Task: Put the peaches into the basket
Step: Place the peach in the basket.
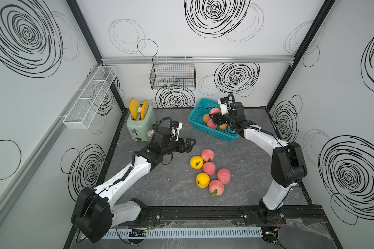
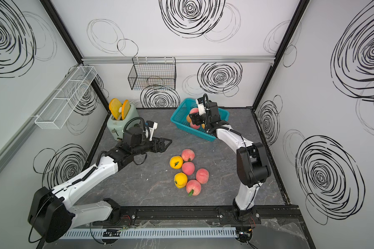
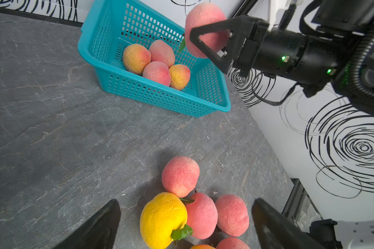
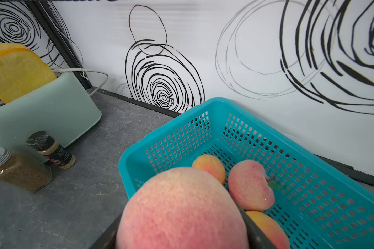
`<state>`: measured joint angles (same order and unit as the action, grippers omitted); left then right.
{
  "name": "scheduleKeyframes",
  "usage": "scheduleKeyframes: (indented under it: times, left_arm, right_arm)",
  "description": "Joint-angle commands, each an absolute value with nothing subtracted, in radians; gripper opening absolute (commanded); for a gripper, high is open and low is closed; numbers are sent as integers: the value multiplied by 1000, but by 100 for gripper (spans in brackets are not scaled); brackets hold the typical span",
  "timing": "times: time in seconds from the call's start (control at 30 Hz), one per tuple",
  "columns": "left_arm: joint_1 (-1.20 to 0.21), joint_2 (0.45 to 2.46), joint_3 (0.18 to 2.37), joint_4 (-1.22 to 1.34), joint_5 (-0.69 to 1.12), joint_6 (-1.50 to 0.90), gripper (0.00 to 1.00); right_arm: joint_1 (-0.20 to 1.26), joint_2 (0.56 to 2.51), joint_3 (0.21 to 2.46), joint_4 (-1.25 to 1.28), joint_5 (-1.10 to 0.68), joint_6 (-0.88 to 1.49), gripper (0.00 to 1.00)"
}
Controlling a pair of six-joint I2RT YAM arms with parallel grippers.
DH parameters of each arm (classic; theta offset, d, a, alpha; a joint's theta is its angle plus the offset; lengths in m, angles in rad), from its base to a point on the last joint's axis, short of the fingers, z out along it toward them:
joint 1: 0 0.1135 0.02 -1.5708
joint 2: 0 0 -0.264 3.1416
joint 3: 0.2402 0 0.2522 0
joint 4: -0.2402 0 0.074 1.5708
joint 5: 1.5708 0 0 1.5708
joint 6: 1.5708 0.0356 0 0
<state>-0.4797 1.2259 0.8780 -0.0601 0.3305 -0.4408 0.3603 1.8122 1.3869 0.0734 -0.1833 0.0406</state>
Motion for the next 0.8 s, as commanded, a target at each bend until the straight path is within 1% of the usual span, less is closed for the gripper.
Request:
scheduleKeyframes:
  times: [0.0, 0.3, 0.5, 0.77]
  left_arm:
    - [-482, 1244, 921, -48, 316, -400, 98]
    - [-483, 1267, 956, -51, 305, -387, 98]
    - [-485, 1262, 962, -73, 251, -373, 98]
    - [-492, 1268, 981, -59, 233, -366, 98]
  right_arm:
    - [356, 1863, 1448, 53, -174, 32, 65]
    - [348, 2005, 1610, 52, -195, 32, 65]
    - [342, 2117, 1722, 34, -210, 29, 64]
    - [322, 2230, 1845, 32, -258, 64, 64]
